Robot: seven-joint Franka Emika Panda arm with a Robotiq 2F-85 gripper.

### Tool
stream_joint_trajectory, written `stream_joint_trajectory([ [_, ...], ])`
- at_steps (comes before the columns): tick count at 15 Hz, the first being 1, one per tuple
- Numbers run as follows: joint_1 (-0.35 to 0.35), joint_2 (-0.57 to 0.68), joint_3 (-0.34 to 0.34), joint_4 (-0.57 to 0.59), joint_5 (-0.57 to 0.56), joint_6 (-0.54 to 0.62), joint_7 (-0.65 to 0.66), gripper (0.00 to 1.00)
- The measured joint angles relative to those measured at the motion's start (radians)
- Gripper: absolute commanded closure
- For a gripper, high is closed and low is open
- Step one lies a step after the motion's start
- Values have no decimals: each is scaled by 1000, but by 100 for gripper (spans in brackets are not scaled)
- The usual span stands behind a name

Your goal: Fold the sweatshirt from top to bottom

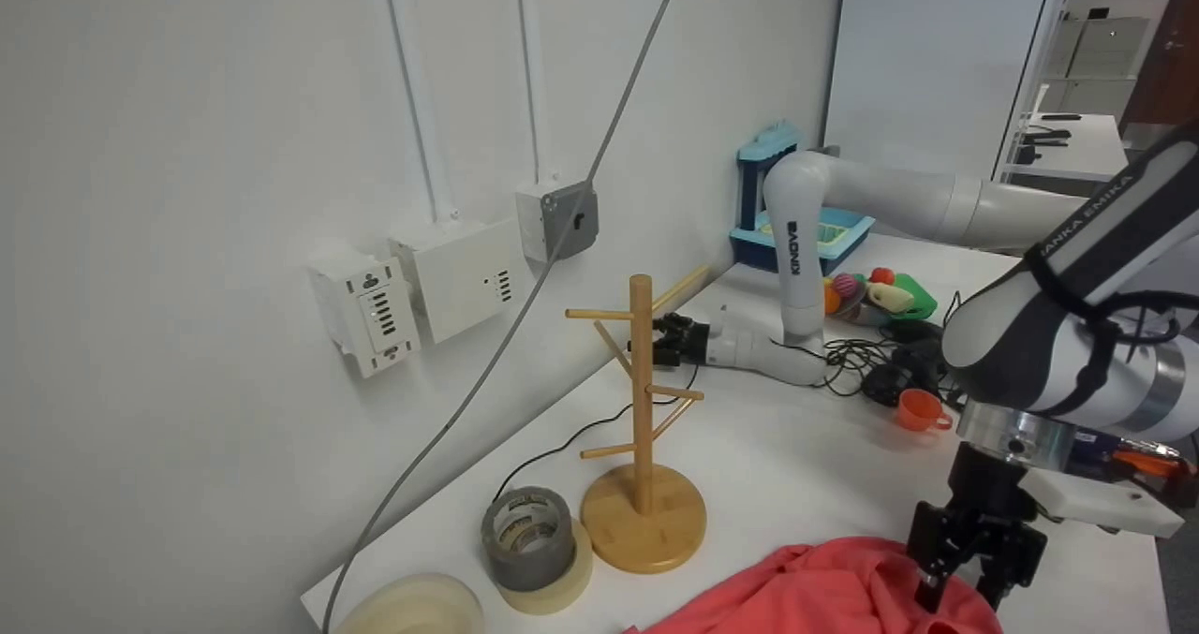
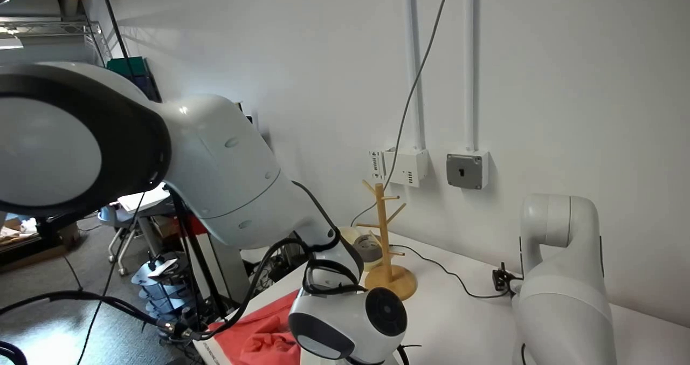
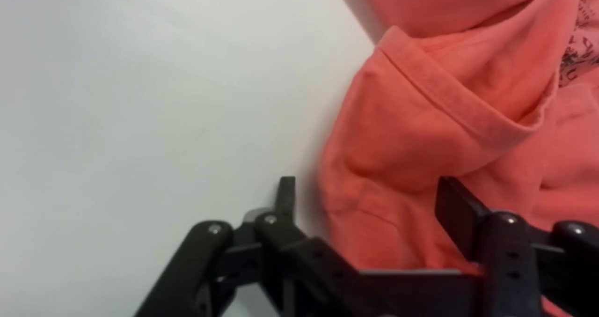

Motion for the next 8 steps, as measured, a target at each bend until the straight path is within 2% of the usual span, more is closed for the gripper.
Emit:
stream_joint_trajectory([
  [6, 12, 1, -7, 7, -14, 2, -1, 99],
  [8, 30, -7, -20, 4, -33, 2, 5, 100],
])
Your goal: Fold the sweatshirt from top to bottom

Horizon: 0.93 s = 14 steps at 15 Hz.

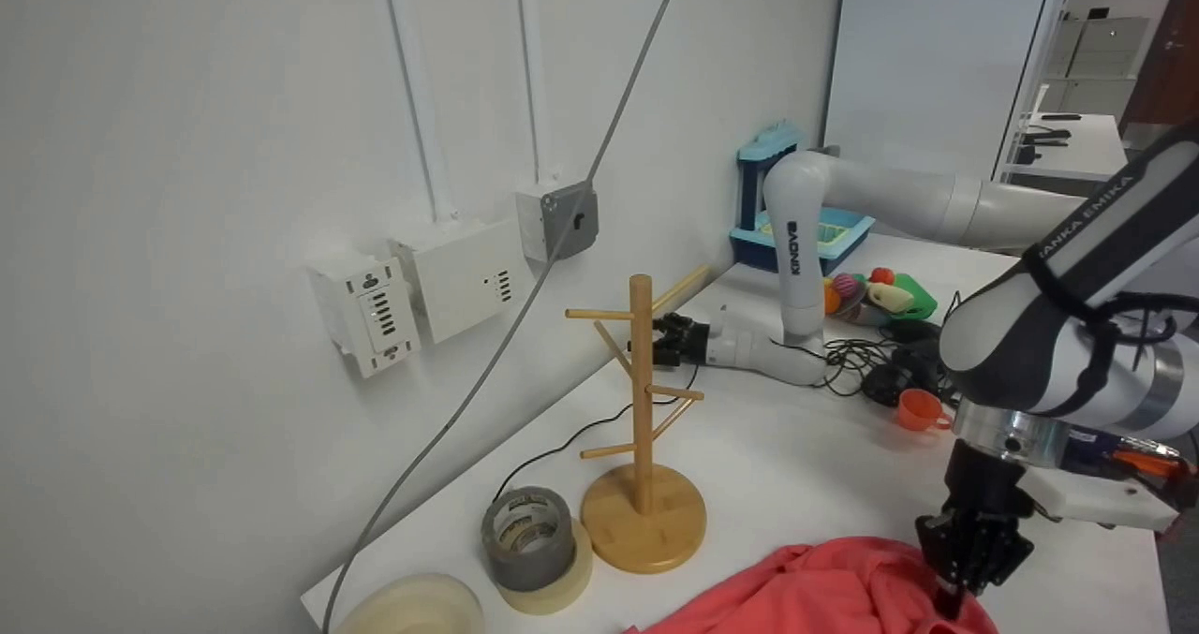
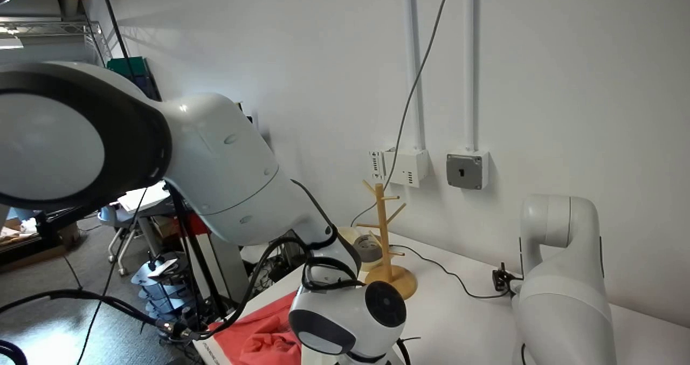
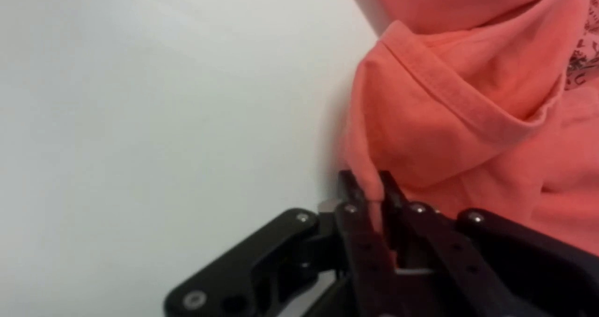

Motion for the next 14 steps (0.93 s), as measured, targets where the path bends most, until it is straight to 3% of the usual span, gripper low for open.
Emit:
stream_joint_trajectory([
  [9, 191, -148, -48, -44, -329, -51, 236, 99],
  [14, 293, -205, -16, -13, -383, -89, 291, 99],
])
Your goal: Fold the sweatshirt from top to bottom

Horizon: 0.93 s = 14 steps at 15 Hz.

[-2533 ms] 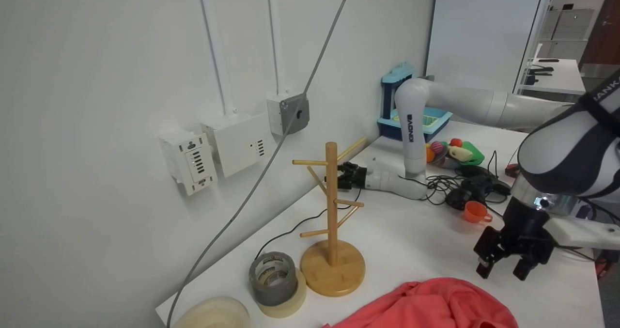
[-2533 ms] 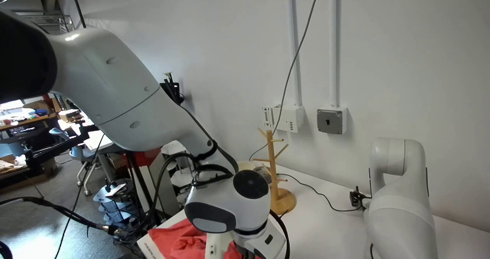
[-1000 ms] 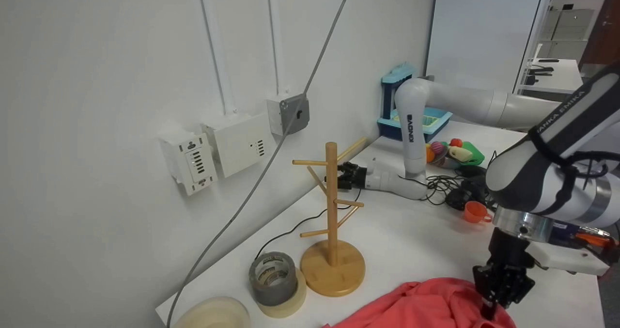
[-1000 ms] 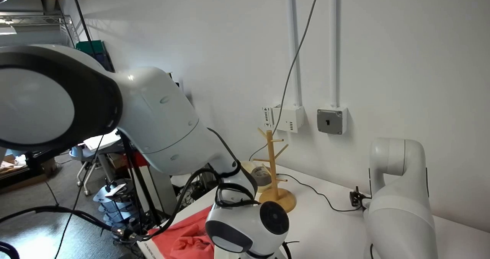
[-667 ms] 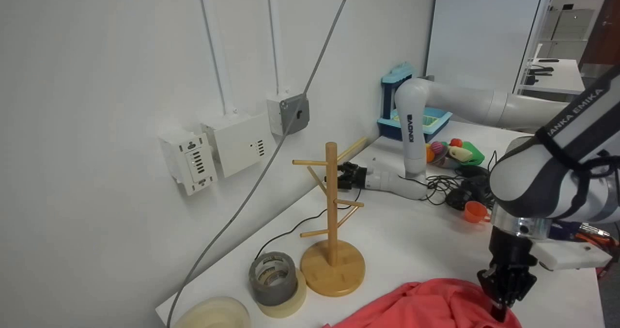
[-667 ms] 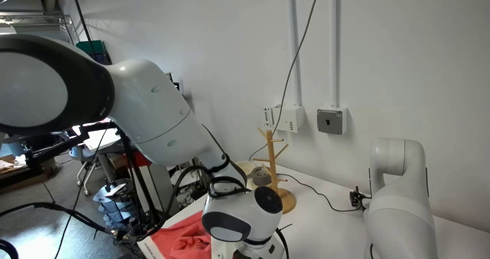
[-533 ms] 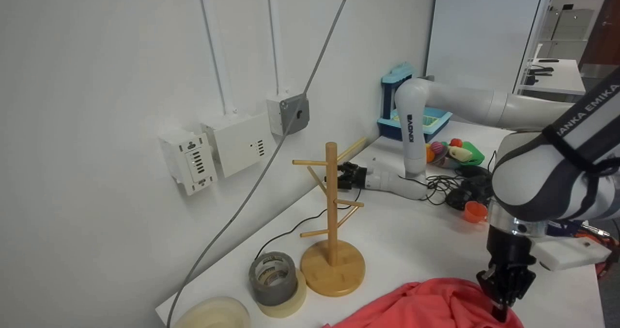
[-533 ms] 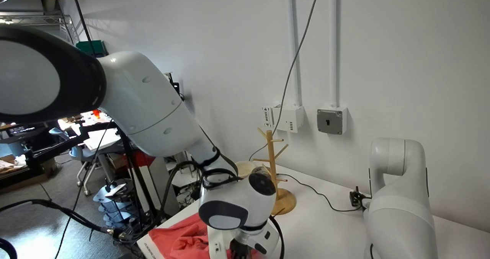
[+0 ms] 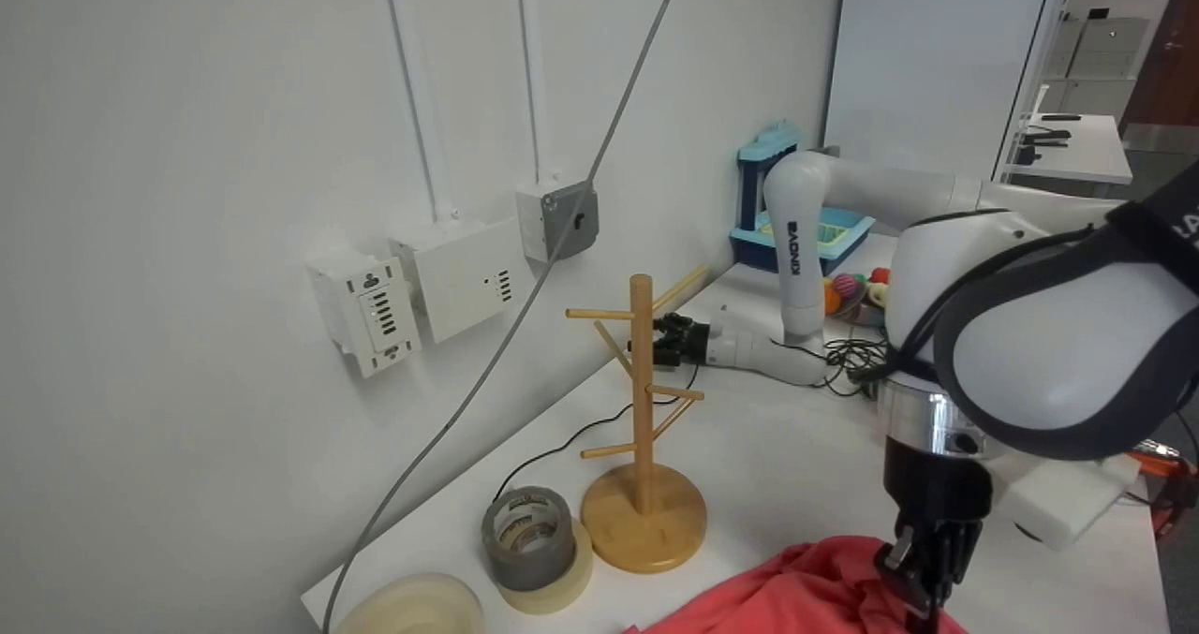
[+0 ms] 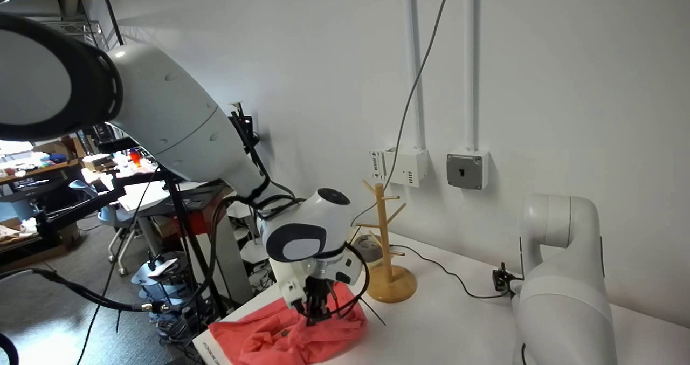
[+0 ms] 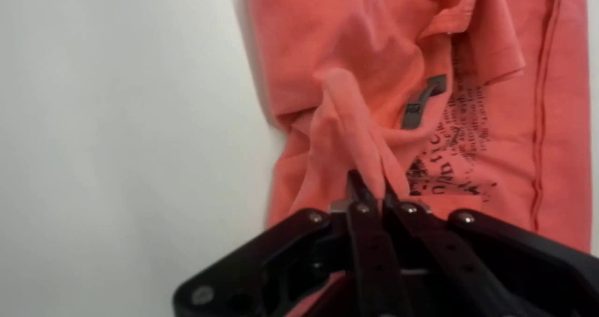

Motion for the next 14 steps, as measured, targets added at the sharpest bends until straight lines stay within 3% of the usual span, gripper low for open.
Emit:
stream_joint_trajectory([
  [9, 63, 20, 51, 110, -1, 17, 2, 99],
  [14, 62, 80, 96, 140, 69, 172, 1, 99],
])
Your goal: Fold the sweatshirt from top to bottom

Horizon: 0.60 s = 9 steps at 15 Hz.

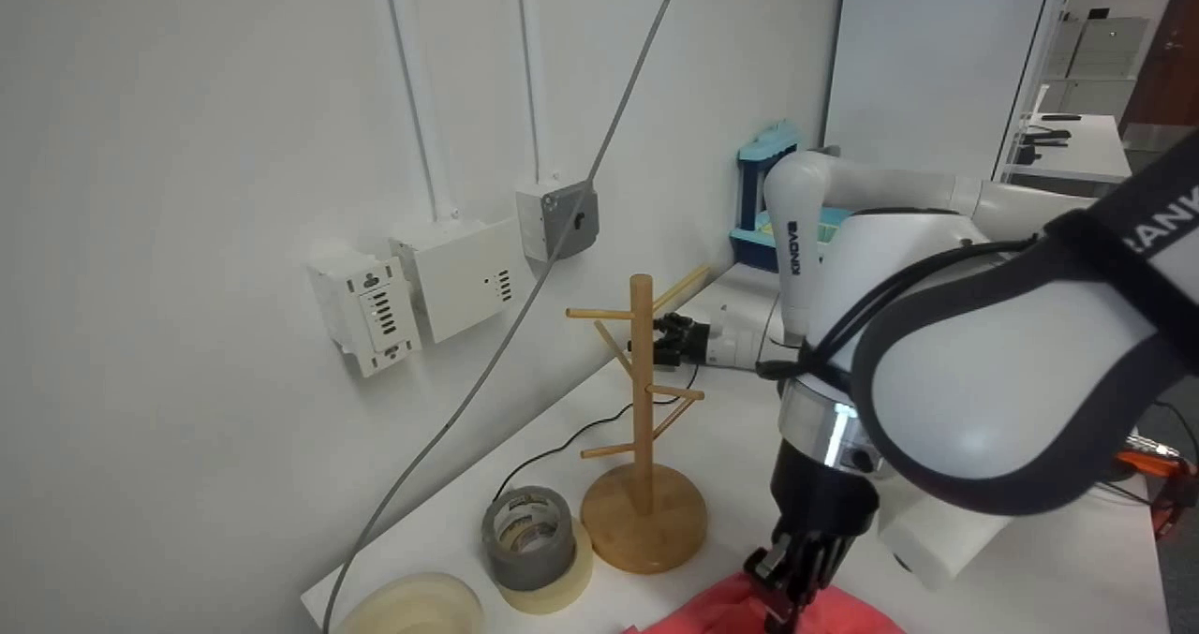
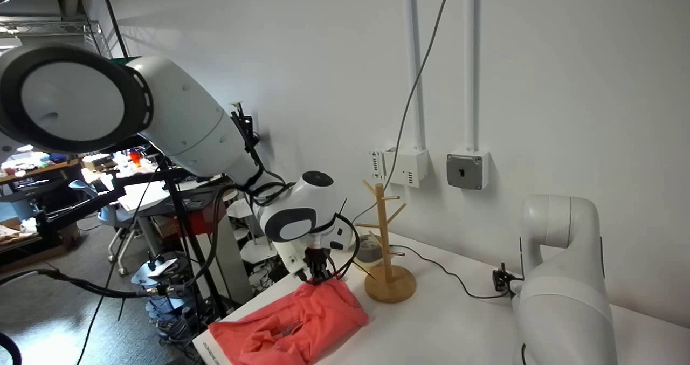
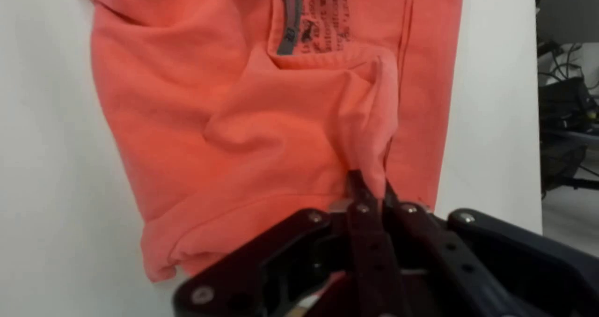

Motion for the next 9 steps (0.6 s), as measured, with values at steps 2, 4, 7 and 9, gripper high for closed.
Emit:
stream_joint_trajectory([
  [2, -3, 25, 31, 7, 38, 89, -3, 99],
  [4, -6, 49, 62, 11, 57, 190, -5, 71],
  [7, -9, 81, 96, 12, 57, 321, -5, 56],
  [9, -13, 96, 109, 10, 43, 379, -6, 40],
])
